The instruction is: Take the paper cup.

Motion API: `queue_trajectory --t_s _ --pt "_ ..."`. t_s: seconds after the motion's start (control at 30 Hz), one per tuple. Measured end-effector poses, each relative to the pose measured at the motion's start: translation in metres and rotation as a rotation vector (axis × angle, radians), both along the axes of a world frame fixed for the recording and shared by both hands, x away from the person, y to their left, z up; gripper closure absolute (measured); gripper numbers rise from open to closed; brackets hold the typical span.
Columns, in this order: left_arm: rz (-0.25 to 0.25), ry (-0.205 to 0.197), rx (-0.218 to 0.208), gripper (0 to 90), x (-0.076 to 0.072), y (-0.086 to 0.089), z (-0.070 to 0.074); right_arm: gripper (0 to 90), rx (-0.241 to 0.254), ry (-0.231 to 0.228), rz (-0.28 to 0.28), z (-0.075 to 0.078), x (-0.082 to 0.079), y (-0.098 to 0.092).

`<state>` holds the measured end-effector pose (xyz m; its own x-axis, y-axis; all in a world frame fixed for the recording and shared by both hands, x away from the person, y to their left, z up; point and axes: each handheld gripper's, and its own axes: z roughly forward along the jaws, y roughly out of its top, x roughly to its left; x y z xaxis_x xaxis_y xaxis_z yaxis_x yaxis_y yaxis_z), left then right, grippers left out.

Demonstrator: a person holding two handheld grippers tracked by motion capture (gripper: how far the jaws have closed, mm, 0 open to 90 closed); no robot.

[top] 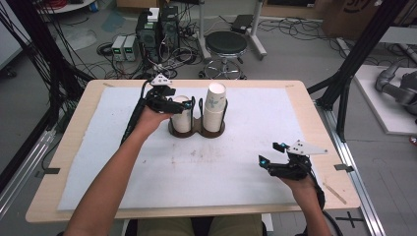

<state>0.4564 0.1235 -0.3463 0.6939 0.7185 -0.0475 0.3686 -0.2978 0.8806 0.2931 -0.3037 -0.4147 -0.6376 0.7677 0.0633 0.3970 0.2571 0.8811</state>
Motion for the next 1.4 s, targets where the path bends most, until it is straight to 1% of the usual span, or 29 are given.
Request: queue_trajectory --t_s 0.03,0.07,0.1,0.13,0.17,0.23,0.37,0.57,0.6,0.7,0.73,0.77,0.8,0.9,1.07,1.27,1.3,1.4 --pt "0.002 0.004 0.001 18.1 0.001 -0.001 -0.001 22.2 0.0 0.0 0.0 0.0 0.0 0.0" --pt "0.003 0.011 0.014 19.6 0.003 -0.001 -0.003 22.2 0.002 0.0 0.0 0.0 0.0 0.0" --pt "0.003 0.011 0.014 20.3 0.003 -0.001 -0.003 22.2 0.002 0.0 0.0 0.0 0.0 0.0" --pt "0.001 0.016 0.024 20.3 0.003 -0.002 -0.005 22.2 0.004 0.001 -0.001 0.0 0.0 0.0" --pt "-0.001 0.019 0.038 22.6 0.004 -0.002 -0.006 22.1 0.002 -0.004 0.0 0.0 0.0 -0.001" --pt "-0.004 0.034 0.052 24.4 0.005 -0.003 -0.008 22.1 0.002 -0.003 0.001 0.0 0.0 -0.001" --pt "-0.03 0.047 0.068 32.8 0.005 -0.003 -0.01 22.2 0.003 0.0 0.002 0.0 0.0 -0.001" --pt "-0.031 0.048 0.067 35.1 0.005 -0.002 -0.009 22.2 0.003 0.002 0.002 0.0 0.0 0.0" --pt "-0.028 0.044 0.053 35.2 0.005 -0.001 -0.007 22.2 0.0 -0.002 0.005 0.0 0.0 0.0" --pt "-0.029 0.036 0.045 35.3 0.004 -0.001 -0.005 22.2 0.0 0.002 0.006 0.0 0.0 0.001" --pt "-0.025 0.026 0.031 35.3 0.003 0.001 -0.002 22.2 0.0 -0.002 0.008 0.0 0.0 0.001" --pt "-0.025 0.026 0.031 35.3 0.003 0.001 -0.002 22.2 0.0 -0.001 0.007 0.0 0.0 0.001" --pt "-0.019 0.023 0.014 35.4 0.003 0.002 0.0 22.2 0.001 0.003 0.006 0.0 0.0 0.001" --pt "-0.017 0.018 0.008 35.4 0.002 0.004 0.002 22.2 -0.001 0.002 0.009 0.0 0.0 0.002" --pt "-0.016 0.031 0.023 34.9 0.003 0.004 0.001 22.2 -0.003 0.004 0.017 0.0 0.0 0.003" --pt "-0.025 0.027 0.033 34.9 0.003 0.002 0.0 22.2 -0.003 0.004 0.017 0.0 0.0 0.003" --pt "-0.022 0.028 0.041 34.9 0.003 0.002 0.0 22.2 -0.003 0.005 0.016 0.0 0.0 0.003" --pt "-0.024 0.029 0.042 34.7 0.003 0.002 0.0 22.2 -0.004 0.006 0.018 0.0 0.0 0.003"
